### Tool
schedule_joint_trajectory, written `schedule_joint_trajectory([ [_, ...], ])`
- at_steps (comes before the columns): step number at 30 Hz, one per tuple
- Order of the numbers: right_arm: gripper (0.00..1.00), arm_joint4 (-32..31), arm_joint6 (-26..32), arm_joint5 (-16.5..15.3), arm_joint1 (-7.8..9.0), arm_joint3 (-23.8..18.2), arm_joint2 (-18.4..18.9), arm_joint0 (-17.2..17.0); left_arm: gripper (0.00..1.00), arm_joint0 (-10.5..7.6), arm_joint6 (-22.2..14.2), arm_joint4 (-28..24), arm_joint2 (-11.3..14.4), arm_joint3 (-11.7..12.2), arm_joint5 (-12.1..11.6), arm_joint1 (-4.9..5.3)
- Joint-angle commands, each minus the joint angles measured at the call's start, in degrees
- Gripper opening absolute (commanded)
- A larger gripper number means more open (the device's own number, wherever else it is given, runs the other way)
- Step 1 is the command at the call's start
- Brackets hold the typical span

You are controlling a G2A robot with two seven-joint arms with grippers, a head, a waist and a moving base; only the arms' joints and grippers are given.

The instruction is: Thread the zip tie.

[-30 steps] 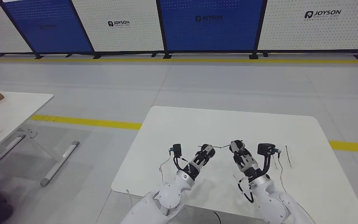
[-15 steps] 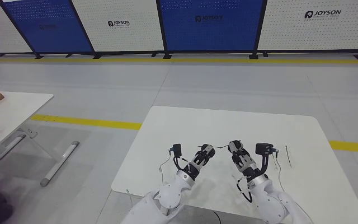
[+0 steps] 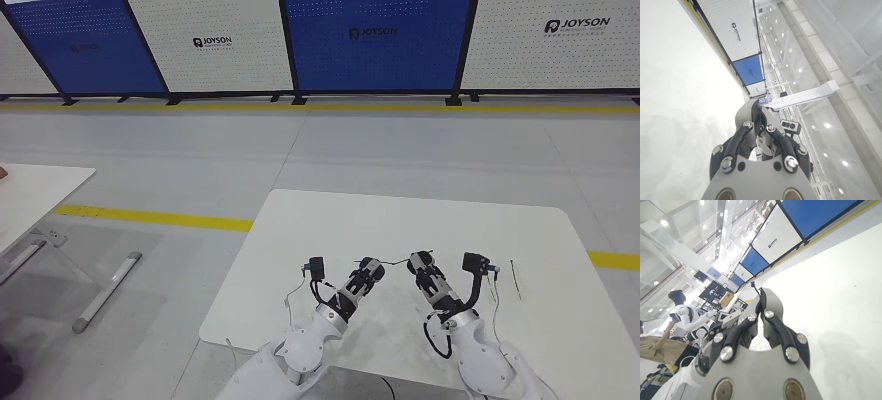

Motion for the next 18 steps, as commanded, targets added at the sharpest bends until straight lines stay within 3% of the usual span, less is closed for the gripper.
schedule_joint_trajectory([
  [1, 0.0, 1.22, 0.21, 0.84, -0.25, 0.2, -0.43, 0.04, 0.0, 0.0, 0.0, 0.0, 0.0, 0.0, 0.0, 0.0],
  [9, 0.0, 4.53, 1.9, 2.53, -0.98, -0.34, -1.36, -0.14, 0.0, 0.0, 0.0, 0.0, 0.0, 0.0, 0.0, 0.0],
  [18, 0.0, 6.65, -0.28, 5.75, -1.75, -0.59, -1.3, -0.56, 0.0, 0.0, 0.0, 0.0, 0.0, 0.0, 0.0, 0.0],
])
